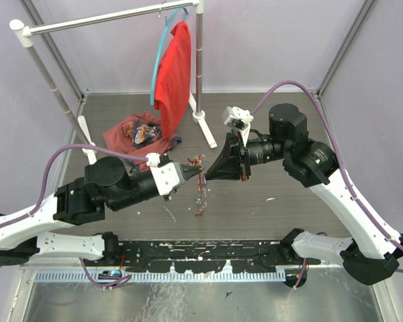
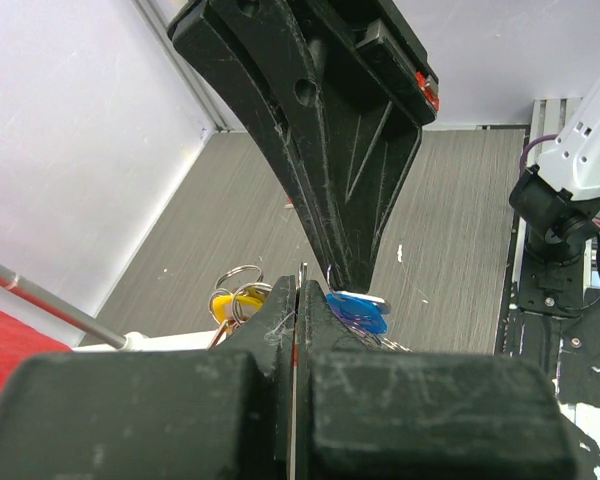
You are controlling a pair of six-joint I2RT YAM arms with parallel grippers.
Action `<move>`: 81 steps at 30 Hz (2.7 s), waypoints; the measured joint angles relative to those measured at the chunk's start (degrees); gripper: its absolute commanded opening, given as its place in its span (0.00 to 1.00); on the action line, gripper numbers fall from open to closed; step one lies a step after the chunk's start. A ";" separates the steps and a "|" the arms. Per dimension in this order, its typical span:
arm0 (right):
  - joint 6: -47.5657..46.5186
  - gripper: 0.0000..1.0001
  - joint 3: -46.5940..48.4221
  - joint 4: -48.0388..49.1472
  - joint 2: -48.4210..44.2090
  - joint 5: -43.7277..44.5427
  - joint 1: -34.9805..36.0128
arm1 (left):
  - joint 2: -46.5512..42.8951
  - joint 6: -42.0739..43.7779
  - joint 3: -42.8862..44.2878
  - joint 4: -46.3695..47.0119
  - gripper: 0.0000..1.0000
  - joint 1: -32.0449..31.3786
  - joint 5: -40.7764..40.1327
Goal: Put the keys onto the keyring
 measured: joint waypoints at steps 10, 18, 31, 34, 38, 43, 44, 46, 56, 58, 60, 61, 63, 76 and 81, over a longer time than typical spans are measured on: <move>0.87 0.01 0.00 1.07 -0.52 0.48 0.17 | -0.07 0.00 -0.72 0.00 0.00 0.00 0.00; 0.96 0.01 0.00 1.22 -1.18 1.18 0.17 | -0.11 0.00 -0.74 -0.02 0.00 0.00 0.00; 0.98 0.01 -0.15 1.20 -1.36 3.65 0.17 | -0.61 0.02 -0.87 0.04 0.00 0.00 0.28; 1.01 0.01 -0.15 1.20 -1.40 3.87 0.17 | -0.61 0.02 -0.90 0.04 0.00 0.00 0.33; 1.03 0.01 -0.15 1.22 -1.46 3.76 0.17 | -0.59 0.02 -0.90 0.02 0.00 0.00 0.33; 1.05 0.01 -0.15 1.44 -1.46 3.67 0.17 | -0.59 0.02 -0.90 0.04 0.00 0.00 0.46; 1.09 0.01 -0.15 1.60 -1.46 3.65 0.17 | -0.59 0.02 -0.90 0.04 0.00 0.00 0.48; 1.22 0.01 -0.15 1.84 -1.46 3.63 0.17 | -0.55 0.04 -0.90 0.04 0.00 0.00 0.50; 1.84 0.01 -0.59 2.10 -1.46 3.89 0.17 | -0.44 0.28 -0.90 0.17 0.00 0.00 0.96; 2.01 0.01 -0.81 2.08 -1.46 4.11 0.17 | -0.52 0.39 -1.14 0.48 0.00 0.00 0.94; 2.08 0.01 -0.81 2.08 -1.46 4.31 0.17 | -0.72 0.42 -1.53 0.79 0.00 0.00 0.94; 2.14 0.01 -0.81 2.08 -1.46 4.37 0.17 | -0.76 0.42 -1.62 0.87 0.00 0.00 0.94; 2.27 0.01 -0.81 2.08 -1.46 4.57 0.17 | -0.90 0.42 -1.75 0.94 0.00 0.00 0.94; 3.89 0.01 -1.46 3.08 -1.46 5.16 0.20 | -2.32 0.39 -3.41 2.12 0.00 0.00 1.01; 5.14 0.01 -1.79 3.91 -1.46 5.14 0.20 | -2.38 0.39 -3.41 2.38 0.00 0.00 1.22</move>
